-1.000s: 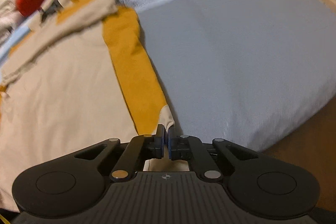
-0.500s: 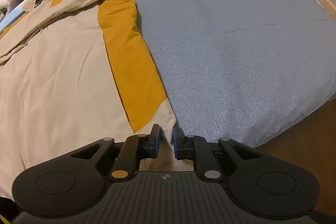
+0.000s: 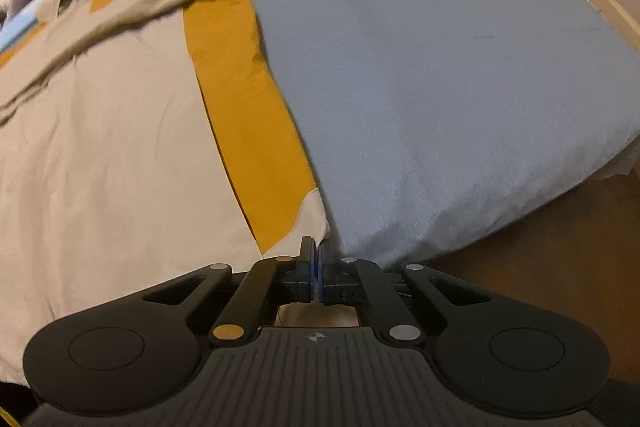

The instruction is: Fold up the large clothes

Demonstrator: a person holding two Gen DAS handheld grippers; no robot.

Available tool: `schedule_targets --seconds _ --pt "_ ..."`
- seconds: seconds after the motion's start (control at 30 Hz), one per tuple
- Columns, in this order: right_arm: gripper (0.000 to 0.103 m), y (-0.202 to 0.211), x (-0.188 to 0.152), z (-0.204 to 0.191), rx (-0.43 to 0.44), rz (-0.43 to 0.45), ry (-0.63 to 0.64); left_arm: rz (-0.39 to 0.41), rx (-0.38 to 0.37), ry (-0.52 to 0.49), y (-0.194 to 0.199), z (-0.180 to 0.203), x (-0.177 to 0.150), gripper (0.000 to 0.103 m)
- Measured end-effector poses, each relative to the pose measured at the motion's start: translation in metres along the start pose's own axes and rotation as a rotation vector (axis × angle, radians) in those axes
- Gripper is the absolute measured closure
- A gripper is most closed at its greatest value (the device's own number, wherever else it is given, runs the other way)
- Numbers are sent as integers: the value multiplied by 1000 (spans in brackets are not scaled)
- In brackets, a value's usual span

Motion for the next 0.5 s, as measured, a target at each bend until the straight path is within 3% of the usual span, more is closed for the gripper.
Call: schedule_targets --seconds 0.07,0.1,0.17,0.27,0.37,0.43,0.5 --pt "98 3 3 0 -24 26 0 85 31 -21 15 4 13 60" --pt "93 7 7 1 -40 65 -13 124 20 -41 21 10 18 59" --pt "92 20 16 0 -34 165 -23 158 -33 -80 25 25 26 59" --pt "91 28 26 -14 12 267 13 105 -87 -99 4 38 28 59" --pt "77 7 25 -31 48 198 67 -33 -25 -70 -28 31 20 60" --pt "73 -19 15 -38 1 79 111 -12 -3 -77 -25 33 23 60" --pt "74 -16 19 -38 -14 100 100 55 -15 -98 -12 43 34 59"
Point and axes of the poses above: each gripper's, at about its wrist camera, not at the fingertips, and y roughly against the way its jaws point, z to its right, x to its top, the point moved 6 cm from there along -y, roughly the way its jaws point, and after that the axes turned 15 degrees about -x, right-handed, at the moved point
